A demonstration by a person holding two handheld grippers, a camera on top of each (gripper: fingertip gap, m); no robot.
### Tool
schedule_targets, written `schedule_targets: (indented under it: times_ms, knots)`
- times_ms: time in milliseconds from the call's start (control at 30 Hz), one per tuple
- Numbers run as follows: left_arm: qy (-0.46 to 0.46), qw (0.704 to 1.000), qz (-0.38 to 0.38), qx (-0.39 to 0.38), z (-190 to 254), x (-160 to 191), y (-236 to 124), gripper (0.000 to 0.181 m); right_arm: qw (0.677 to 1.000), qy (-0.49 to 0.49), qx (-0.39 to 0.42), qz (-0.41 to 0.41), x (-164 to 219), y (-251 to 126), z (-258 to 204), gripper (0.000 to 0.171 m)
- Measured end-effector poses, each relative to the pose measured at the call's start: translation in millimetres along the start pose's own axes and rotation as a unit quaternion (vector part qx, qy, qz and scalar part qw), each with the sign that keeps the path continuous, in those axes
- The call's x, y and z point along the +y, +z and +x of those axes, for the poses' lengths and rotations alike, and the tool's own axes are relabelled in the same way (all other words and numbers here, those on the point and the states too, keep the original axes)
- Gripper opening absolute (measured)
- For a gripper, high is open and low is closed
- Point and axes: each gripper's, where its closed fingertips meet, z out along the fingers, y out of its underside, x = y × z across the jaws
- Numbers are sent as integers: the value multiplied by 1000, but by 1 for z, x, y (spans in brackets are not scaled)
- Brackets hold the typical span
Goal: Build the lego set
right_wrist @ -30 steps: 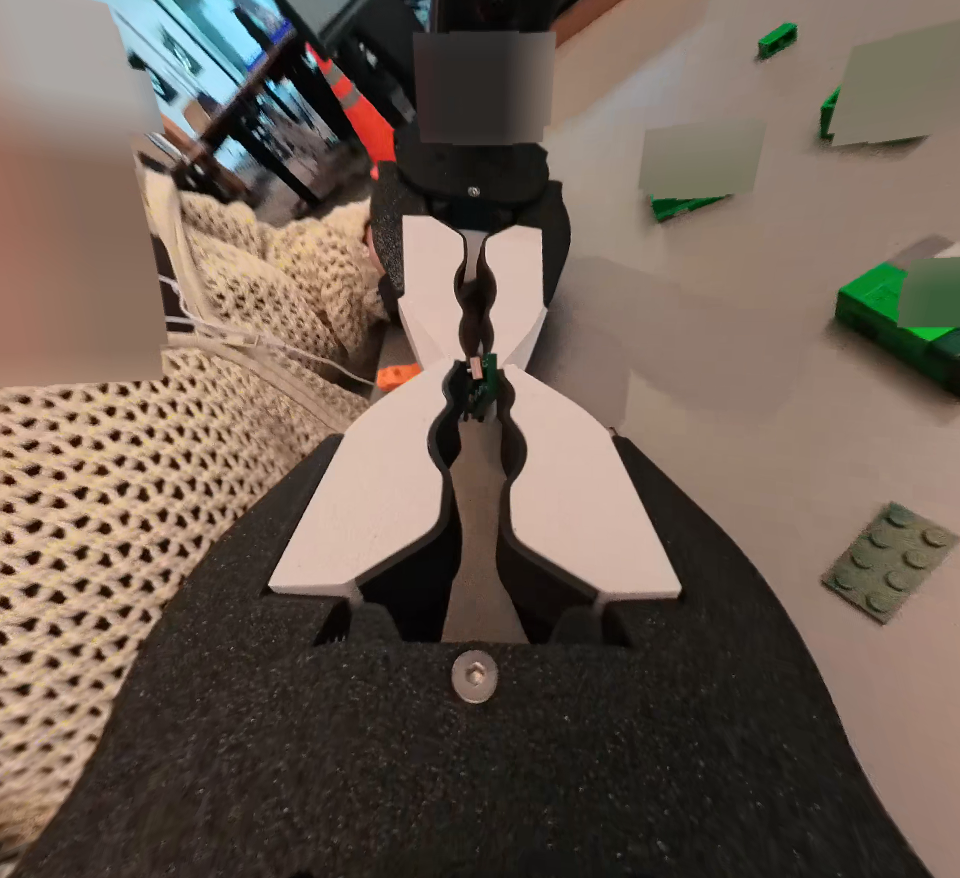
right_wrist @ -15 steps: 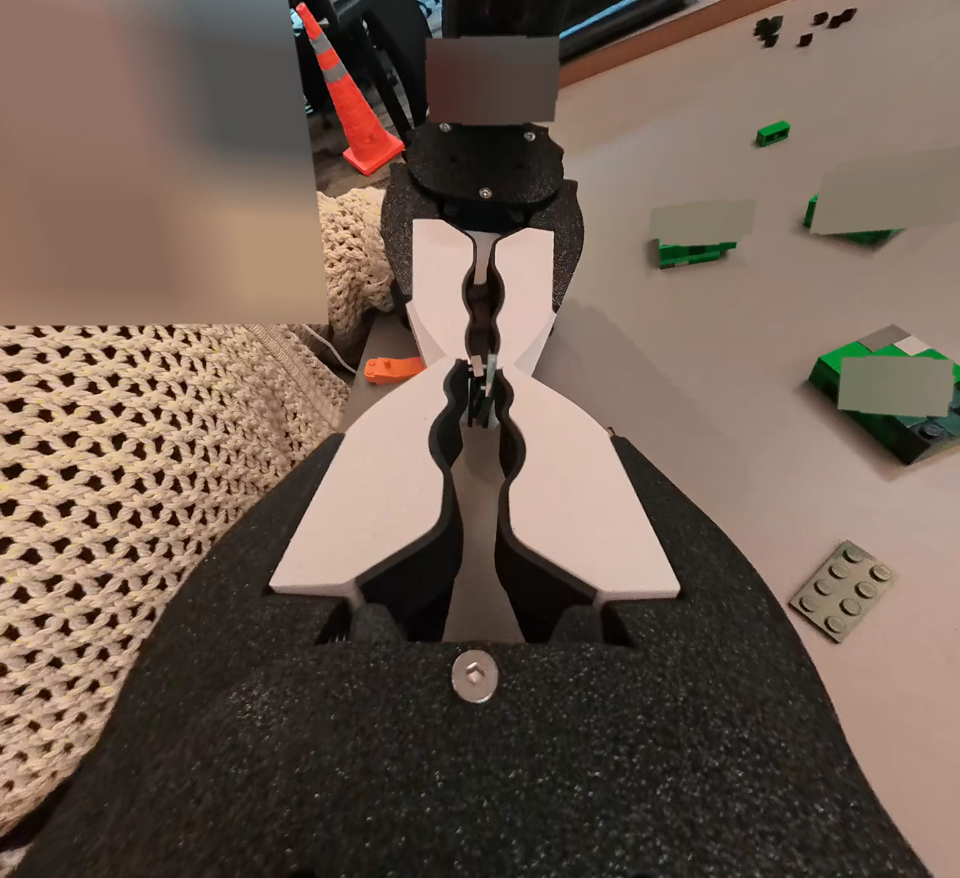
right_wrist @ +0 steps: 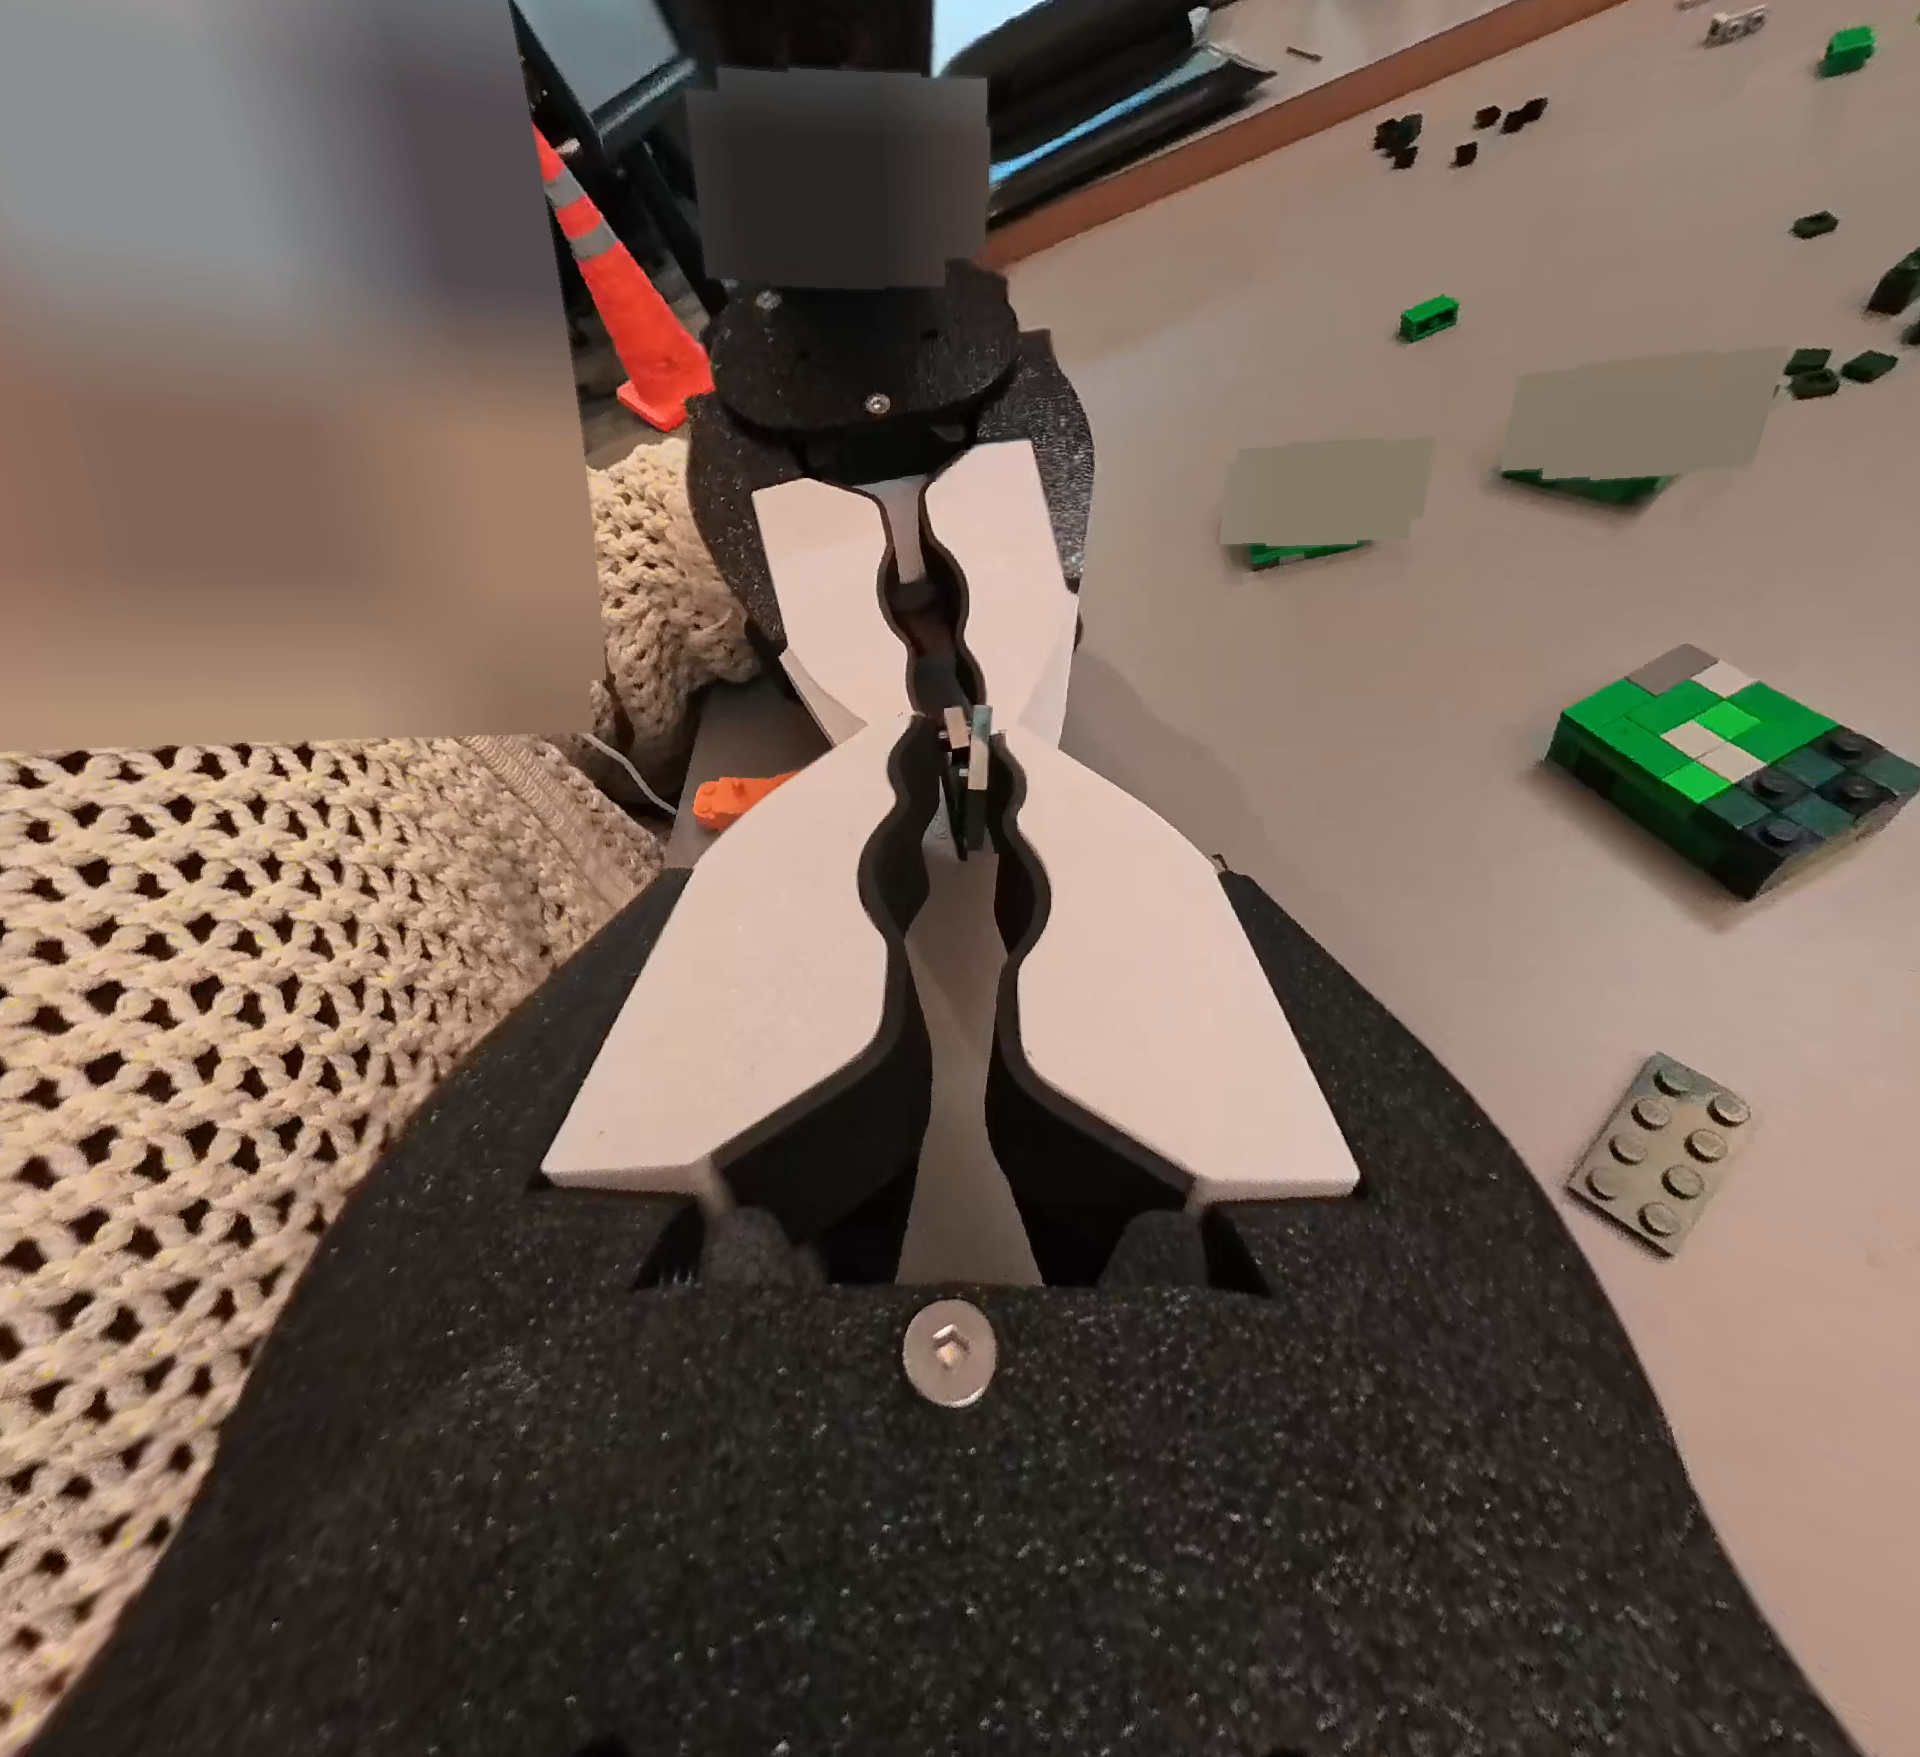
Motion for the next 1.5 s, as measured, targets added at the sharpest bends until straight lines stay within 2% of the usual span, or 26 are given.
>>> schedule_targets:
  times_ms: [333,633,933,1033,1100,1200,1367,1500]
  knots:
    - [73,996,10,-50,-3,-6,-2,4,999,-26,19,26,-7,-1,-1,13]
    - [101,994,20,-23,8,-7,-2,4,996,-90,-7,20,-4,-4,-13,9]
    - [103,994,16,-36,2,-4,-1,5,996,-88,-7,16,-3,-2,-8,8]
    - [89,994,26,-49,-4,-7,-1,6,998,-54,0,44,-7,-2,0,8]
    - [88,992,52,-76,-12,-15,-4,10,995,-8,9,96,-16,-4,8,8]
    - [127,981,52,-133,-23,-18,-7,33,977,98,30,185,-23,-8,28,8]
    - [244,933,47,-262,-41,-20,-14,49,936,231,6,266,-24,-17,44,7]
    - [247,925,58,-282,-44,-25,-14,42,919,268,-16,288,-23,-12,44,8]
